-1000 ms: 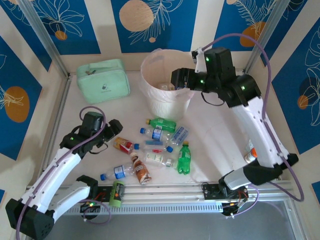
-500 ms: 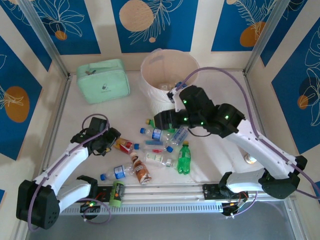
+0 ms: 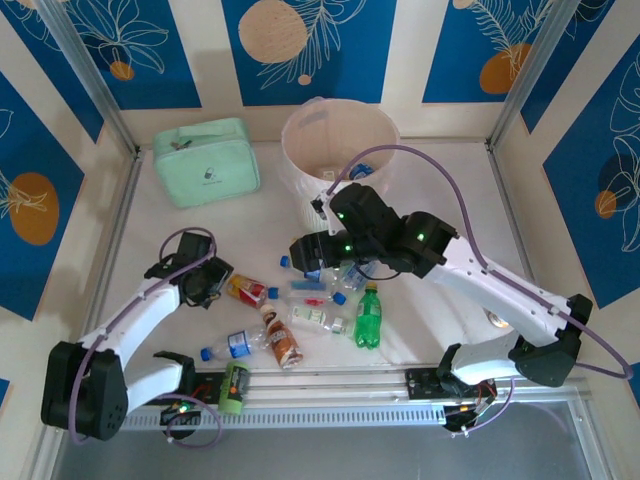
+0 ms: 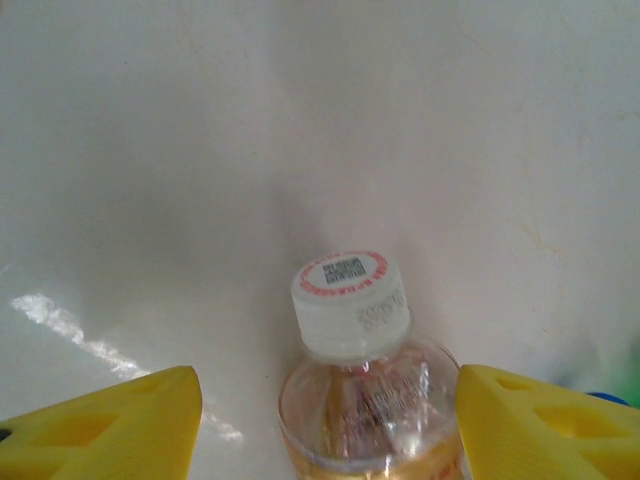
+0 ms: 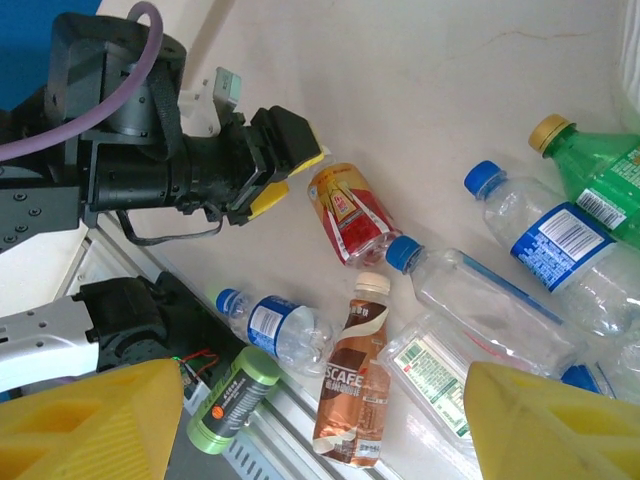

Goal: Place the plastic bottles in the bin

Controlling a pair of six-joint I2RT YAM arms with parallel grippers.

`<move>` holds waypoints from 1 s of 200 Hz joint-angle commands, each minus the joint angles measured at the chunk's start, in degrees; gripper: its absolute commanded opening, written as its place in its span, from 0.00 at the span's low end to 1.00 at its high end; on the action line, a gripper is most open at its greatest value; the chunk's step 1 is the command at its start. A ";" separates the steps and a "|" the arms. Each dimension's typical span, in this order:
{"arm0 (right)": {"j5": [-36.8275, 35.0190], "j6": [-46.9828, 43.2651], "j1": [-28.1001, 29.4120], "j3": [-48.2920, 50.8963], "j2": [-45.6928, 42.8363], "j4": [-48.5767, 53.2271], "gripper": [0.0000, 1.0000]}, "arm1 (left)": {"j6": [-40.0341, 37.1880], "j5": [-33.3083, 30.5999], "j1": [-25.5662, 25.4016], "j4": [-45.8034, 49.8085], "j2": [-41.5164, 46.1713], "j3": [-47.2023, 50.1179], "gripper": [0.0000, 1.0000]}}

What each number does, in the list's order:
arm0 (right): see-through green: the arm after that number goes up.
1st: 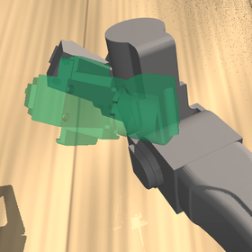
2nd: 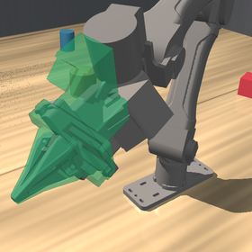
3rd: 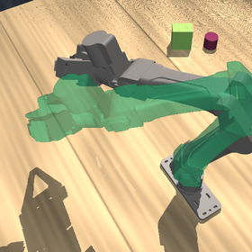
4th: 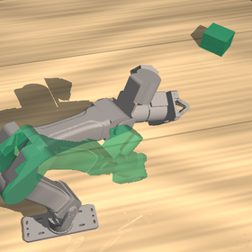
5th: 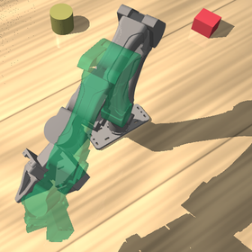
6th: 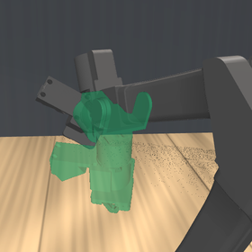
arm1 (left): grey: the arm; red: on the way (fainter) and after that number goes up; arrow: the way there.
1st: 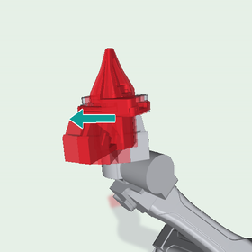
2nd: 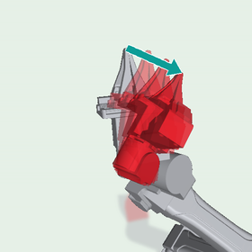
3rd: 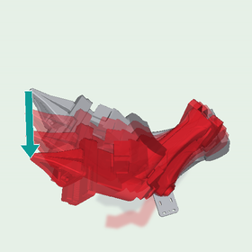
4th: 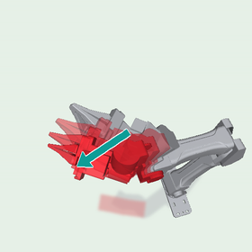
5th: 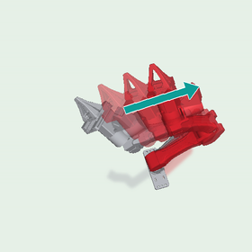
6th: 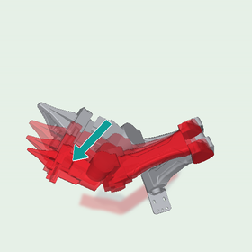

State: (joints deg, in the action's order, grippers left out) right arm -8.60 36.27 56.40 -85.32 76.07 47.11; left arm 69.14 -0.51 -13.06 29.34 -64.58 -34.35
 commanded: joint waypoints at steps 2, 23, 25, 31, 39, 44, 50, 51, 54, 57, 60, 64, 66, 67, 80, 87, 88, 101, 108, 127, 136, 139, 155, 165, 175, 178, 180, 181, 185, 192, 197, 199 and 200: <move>0.57 0.98 0.75 0.39 -0.06 -1.38 0.75 | 0.42 -0.57 0.97 -2.04 -2.45 -1.39 0.67; 0.77 1.51 1.05 1.17 -0.05 -2.05 0.74 | 0.55 0.22 1.45 -4.19 -4.87 -1.58 0.66; 0.78 1.52 1.12 1.20 0.02 -2.16 0.75 | 0.55 0.29 1.57 -4.33 -5.17 -1.64 0.65; 0.82 1.61 1.32 1.34 0.05 -2.17 0.74 | 0.66 0.42 1.68 -4.68 -5.83 -1.82 0.65; 0.61 1.65 1.51 1.39 0.04 -2.25 0.75 | 0.73 0.47 1.73 -4.89 -6.76 -2.10 0.64; 0.53 1.72 1.72 1.48 0.12 -2.24 0.75 | 0.85 0.49 1.84 -5.17 -7.25 -2.20 0.64; 0.38 1.69 1.79 1.52 0.13 -2.22 0.75 | 0.88 0.45 1.81 -5.48 -7.72 -2.28 0.63; 0.36 1.70 1.78 1.54 0.13 -2.26 0.75 | 0.89 0.44 1.81 -5.55 -7.78 -2.29 0.63; 0.34 1.70 1.94 1.58 0.13 -2.22 0.75 | 0.97 0.43 1.81 -5.71 -7.98 -2.33 0.63; 0.27 1.70 1.90 1.67 0.13 -2.20 0.75 | 1.01 0.43 1.81 -5.83 -8.28 -2.34 0.63; 0.25 1.70 1.87 1.65 0.17 -2.21 0.75 | 1.04 0.43 1.85 -5.95 -8.60 -2.38 0.62; 0.25 1.70 1.94 1.75 0.15 -2.24 0.74 | 1.00 0.36 1.90 -6.22 -8.89 -2.38 0.62; 0.18 1.76 1.95 1.74 0.16 -2.21 0.75 | 0.99 0.34 1.90 -6.33 -9.10 -2.37 0.62; 0.17 1.69 1.91 1.74 0.19 -2.21 0.75 | 0.99 0.34 1.90 -6.37 -9.22 -2.38 0.62; -0.09 1.75 1.89 1.74 0.22 -2.05 0.74 | 1.17 0.40 1.92 -6.69 -10.39 -2.48 0.60; -0.26 1.70 1.88 1.73 0.23 -2.06 0.74 | 1.26 0.58 1.92 -7.24 -11.01 -2.52 0.59; -0.27 1.70 1.92 1.73 0.22 -2.09 0.75 | 1.26 0.59 1.95 -7.31 -11.10 -2.50 0.59; -0.45 1.81 1.87 1.93 0.15 -2.13 0.74 | 1.35 1.02 1.89 -7.93 -12.21 -2.68 0.58; -0.45 1.87 1.87 2.00 0.15 -2.33 0.74 | 1.31 1.16 1.91 -8.17 -12.71 -2.87 0.57; -0.45 2.15 1.85 2.17 0.28 -2.63 0.74 | 0.74 1.22 1.95 -8.70 -13.54 -3.35 0.55; -0.45 2.14 1.81 2.26 0.22 -2.65 0.74 | 0.56 1.10 1.95 -8.91 -13.81 -3.57 0.54; -0.52 2.14 1.80 2.28 0.22 -2.66 0.75 | 0.51 1.12 1.97 -8.97 -13.90 -3.54 0.53; -0.63 2.22 1.73 2.26 0.05 -2.65 0.74 | 0.29 1.25 1.97 -9.37 -14.41 -3.68 0.51; -0.63 2.30 1.66 2.39 -0.13 -2.64 0.74 | 0.38 1.52 1.90 -9.58 -14.69 -3.68 0.48; -0.56 2.38 1.54 2.50 -0.33 -2.77 0.74 | 0.31 1.73 1.91 -9.84 -14.88 -3.55 0.46; -0.50 2.46 1.52 2.59 -0.46 -2.84 0.74 | 0.36 1.74 1.94 -9.92 -14.88 -3.55 0.45; -0.46 2.48 1.52 2.67 -0.52 -2.87 0.75 | 0.35 1.74 1.97 -10.01 -14.94 -3.54 0.45; -0.46 2.49 1.52 2.69 -0.51 -2.89 0.74 | 0.32 1.79 1.94 -10.05 -14.95 -3.53 0.45; -0.41 2.55 1.43 2.80 -0.65 -3.03 0.74 | 0.34 1.83 1.95 -10.13 -14.96 -3.48 0.44; -0.21 2.66 1.25 3.00 -0.80 -3.20 0.74 | 0.20 1.90 1.98 -10.33 -14.90 -3.38 0.43; -0.11 2.74 1.11 3.17 -0.86 -3.25 0.74 | 0.16 1.92 1.91 -10.48 -14.89 -3.36 0.41; -0.04 2.81 1.02 3.15 -0.89 -3.25 0.74 | 0.12 1.92 1.97 -10.52 -14.88 -3.36 0.41; -0.03 2.83 0.96 3.19 -0.86 -3.30 0.74 | 0.12 1.96 1.93 -10.53 -14.88 -3.36 0.41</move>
State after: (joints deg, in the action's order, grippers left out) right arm -8.62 38.02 57.89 -83.26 76.20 44.88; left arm 69.52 0.43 -11.88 19.59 -79.11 -36.86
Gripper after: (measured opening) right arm 0.745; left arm 0.426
